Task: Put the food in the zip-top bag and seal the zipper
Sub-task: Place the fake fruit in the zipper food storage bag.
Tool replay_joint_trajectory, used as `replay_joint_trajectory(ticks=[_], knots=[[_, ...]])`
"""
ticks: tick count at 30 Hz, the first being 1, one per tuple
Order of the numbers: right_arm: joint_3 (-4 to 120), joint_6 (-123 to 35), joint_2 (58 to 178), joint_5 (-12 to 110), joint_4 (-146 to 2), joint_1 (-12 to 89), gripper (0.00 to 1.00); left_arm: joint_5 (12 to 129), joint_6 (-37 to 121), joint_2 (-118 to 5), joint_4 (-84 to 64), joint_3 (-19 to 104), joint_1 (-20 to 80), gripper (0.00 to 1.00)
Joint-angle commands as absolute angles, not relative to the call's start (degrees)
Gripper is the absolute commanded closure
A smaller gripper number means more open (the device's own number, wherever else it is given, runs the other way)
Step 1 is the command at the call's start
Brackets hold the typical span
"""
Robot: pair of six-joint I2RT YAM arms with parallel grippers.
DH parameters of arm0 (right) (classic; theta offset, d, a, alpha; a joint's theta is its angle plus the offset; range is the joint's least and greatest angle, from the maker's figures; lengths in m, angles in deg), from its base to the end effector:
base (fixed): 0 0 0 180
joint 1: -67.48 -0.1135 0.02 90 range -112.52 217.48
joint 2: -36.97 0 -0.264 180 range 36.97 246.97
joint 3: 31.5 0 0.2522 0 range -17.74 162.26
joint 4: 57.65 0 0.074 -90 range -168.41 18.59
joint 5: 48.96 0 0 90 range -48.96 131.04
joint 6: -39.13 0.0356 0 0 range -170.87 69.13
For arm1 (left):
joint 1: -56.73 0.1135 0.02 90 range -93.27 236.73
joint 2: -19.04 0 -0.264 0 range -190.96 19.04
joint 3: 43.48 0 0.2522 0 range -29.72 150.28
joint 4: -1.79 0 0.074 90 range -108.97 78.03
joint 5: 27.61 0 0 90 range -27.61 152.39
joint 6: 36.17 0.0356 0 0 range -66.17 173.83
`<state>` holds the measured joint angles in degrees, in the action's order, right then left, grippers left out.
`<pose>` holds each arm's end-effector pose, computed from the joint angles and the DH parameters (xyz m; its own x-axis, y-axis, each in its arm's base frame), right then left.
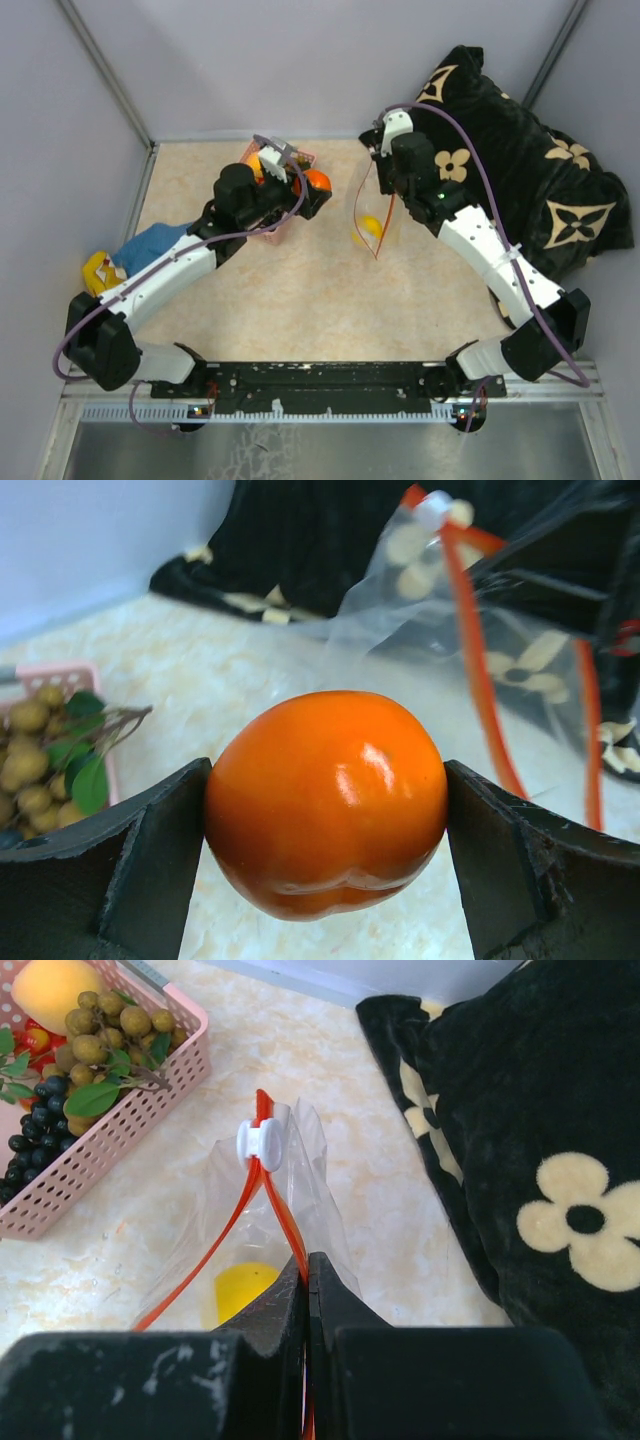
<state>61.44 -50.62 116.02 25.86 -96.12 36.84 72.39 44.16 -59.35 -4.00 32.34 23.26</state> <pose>0.2742 0.1516 0.3882 -0.3591 -0.2078 -0.9098 -0.2854 0.9526 -0.1050 0.2691 -0.1853 0.3449 -0.2349 -0.0430 -0.9711 0.6563 0.7299 -0.1911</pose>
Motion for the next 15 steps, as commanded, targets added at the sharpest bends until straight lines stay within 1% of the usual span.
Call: replay_joint_trajectory(ticks=[1, 9, 15], knots=[[64.72, -49.91, 115.90, 26.11, -94.49, 36.46, 1.00, 78.76, 44.72, -56.08, 12.65, 28.99, 21.68, 0.40], [64.87, -49.57, 116.07, 27.58, -94.96, 36.30, 1.00, 94.65, 56.36, -54.71, 28.98, 22.56, 19.23, 0.42], [64.80, -49.48, 115.98, 28.42, -95.40, 36.00, 1.00, 102.29, 66.15, -55.89, 32.38, 22.81, 15.95, 0.43]])
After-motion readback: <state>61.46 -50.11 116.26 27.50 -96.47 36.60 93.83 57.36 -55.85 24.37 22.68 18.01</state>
